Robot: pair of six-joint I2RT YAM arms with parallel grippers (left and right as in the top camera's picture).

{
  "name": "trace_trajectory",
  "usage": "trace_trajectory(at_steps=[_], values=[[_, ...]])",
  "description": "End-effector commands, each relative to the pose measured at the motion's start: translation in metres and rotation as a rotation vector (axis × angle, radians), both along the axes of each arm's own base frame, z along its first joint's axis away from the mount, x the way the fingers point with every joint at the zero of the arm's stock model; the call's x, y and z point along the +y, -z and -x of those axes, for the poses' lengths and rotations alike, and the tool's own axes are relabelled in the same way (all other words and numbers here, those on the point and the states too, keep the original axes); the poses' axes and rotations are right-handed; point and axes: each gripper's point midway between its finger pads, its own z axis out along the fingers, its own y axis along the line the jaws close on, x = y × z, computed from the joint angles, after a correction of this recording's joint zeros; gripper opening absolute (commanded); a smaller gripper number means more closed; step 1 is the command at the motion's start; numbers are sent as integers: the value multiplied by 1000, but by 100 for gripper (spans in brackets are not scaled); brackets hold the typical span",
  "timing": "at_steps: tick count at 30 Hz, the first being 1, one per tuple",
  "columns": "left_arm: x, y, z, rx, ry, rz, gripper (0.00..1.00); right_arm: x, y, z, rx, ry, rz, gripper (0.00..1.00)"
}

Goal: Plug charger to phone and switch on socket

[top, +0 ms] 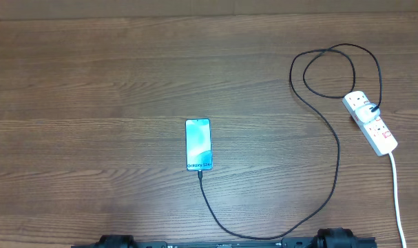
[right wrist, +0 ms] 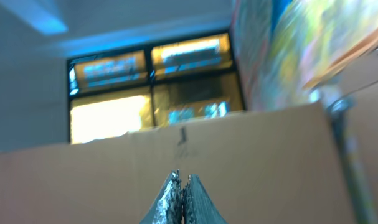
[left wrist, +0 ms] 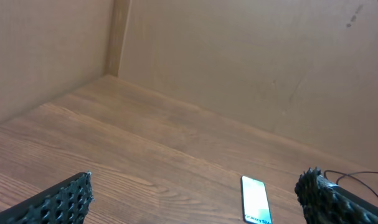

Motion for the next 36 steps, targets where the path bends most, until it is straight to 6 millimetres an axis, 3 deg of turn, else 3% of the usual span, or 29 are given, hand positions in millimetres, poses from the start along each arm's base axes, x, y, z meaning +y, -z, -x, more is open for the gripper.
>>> trace_trajectory(at_steps=[1,19,24,25,28,31,36], values=[[0,1,2,-5,-16,2,100,-21,3,35,-63,140,-8,4],[0,1,2,-5,-16,2,100,-23,33,134,-247,175,-32,10],[0,1,2,-5,-16,2,100,-33,29,164,-303,237,-62,11],[0,1,2,-5,-16,2,100,-35,28,169,-313,243,-70,14],[0,1,2,-5,-16,2,100,-34,26,175,-330,238,-74,36],[0,1,2,-5,-16,2,100,-34,20,178,-369,233,-81,100],[0,1,2,-5,-16,2,100,-35,16,153,-390,150,-161,100]])
